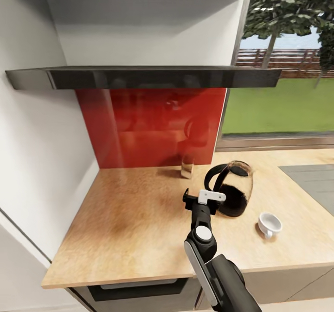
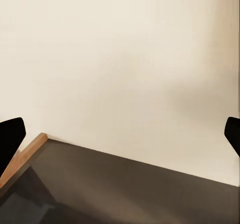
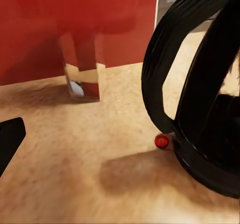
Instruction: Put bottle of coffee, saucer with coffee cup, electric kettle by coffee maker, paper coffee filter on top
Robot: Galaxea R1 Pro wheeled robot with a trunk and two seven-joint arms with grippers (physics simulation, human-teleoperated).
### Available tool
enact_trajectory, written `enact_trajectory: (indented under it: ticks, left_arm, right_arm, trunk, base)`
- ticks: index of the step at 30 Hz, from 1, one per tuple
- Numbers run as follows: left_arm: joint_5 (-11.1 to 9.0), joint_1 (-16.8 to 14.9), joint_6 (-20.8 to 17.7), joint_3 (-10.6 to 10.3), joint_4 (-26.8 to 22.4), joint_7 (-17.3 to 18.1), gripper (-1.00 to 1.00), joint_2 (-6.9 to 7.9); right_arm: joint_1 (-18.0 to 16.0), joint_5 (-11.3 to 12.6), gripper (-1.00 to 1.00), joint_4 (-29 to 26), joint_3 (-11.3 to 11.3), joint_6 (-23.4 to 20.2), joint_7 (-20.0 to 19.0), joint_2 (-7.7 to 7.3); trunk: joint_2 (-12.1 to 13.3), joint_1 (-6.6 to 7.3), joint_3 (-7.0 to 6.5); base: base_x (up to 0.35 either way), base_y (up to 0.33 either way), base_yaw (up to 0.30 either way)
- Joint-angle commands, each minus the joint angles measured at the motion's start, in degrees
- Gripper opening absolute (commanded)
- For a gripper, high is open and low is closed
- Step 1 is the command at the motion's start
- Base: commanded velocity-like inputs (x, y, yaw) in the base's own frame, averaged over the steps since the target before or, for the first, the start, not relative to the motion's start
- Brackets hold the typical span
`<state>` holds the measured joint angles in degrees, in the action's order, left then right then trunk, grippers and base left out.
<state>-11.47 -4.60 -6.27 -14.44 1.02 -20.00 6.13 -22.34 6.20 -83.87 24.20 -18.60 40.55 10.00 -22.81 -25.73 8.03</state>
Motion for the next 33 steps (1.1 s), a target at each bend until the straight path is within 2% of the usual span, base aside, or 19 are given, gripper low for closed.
enact_trajectory:
  ticks: [1, 33]
  left_arm:
    - [-0.5, -0.1, -0.1, -0.5, 0.0, -0.1, 1.00, -0.03]
    - [-0.5, -0.1, -0.1, -0.5, 0.0, -0.1, 1.00, -0.06]
  right_arm:
    - [-0.1, 0.3, 1.00, -0.1, 0.1, -0.3, 0.4, 0.00]
    - [-0.1, 0.3, 1.00, 0.0, 0.1, -0.2, 0.4, 0.00]
  trunk:
    - [-0.1, -0.05, 0.12]
    - [-0.1, -0.05, 0.12]
  base:
    - [0.114, -0.088, 0.000]
    - [0.028, -0.006, 0.000]
